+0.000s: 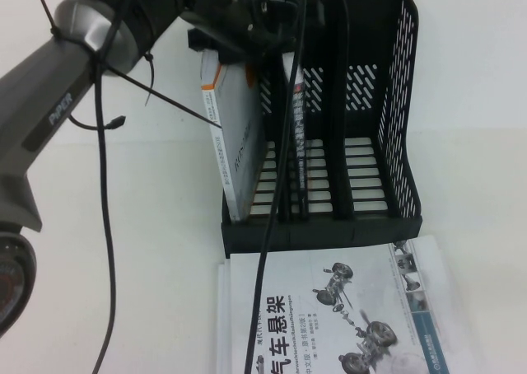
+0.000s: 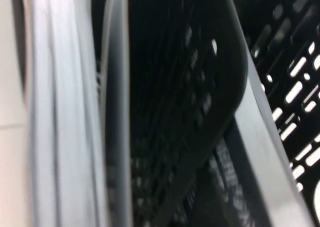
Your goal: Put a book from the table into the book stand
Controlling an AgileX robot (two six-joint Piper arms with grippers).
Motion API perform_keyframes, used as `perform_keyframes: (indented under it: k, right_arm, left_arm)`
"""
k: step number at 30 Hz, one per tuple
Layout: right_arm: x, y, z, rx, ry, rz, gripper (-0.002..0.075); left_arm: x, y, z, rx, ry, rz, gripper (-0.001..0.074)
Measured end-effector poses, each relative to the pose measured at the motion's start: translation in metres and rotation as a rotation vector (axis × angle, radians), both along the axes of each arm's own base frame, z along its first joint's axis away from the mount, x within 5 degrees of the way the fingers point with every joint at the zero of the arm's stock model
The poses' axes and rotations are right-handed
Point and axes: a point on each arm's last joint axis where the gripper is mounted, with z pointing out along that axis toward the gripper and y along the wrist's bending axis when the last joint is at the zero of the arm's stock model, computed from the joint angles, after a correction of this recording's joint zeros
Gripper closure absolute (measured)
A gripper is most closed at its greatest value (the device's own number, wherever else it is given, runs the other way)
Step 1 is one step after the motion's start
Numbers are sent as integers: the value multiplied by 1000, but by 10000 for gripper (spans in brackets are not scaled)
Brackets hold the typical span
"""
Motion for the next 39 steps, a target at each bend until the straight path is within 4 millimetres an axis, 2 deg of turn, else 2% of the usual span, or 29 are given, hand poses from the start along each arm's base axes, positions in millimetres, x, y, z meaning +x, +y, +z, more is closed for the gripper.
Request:
perform_keyframes:
  k: [3,6,8,13,17,21,24,28,33,39]
  right_arm:
    - [1,-2,0,-21,-8,-7,727]
    - [1,-2,0,-24,-10,-6,727]
    - [1,-2,1,-26,-13,-3,727]
    - [7,1,2,-4,-88,11,727]
    - [17,6,-7,12,-188,39,727]
    - [25,11,-26,27,-235,63,727]
    - [27,13,-43,41,-224,73,727]
    - [27,14,-59,42,-185,75,727]
    - [26,14,-60,50,-174,73,727]
    - [23,13,-65,32,-113,65,727]
  left_arm:
    - [-5,6,17,65,-55,-47,406]
    - [-18,16,41,150,-110,-86,606]
    - [-29,24,60,180,-153,-87,679]
    - [-68,45,116,155,-311,-69,727]
    - [-111,50,156,162,-439,-126,734]
    - [-162,45,172,206,-506,-256,734]
    - [-192,41,165,220,-507,-340,734]
    - [-208,41,136,217,-524,-365,734]
    - [-228,61,84,135,-579,-296,735]
    - [-252,80,23,132,-674,-294,735]
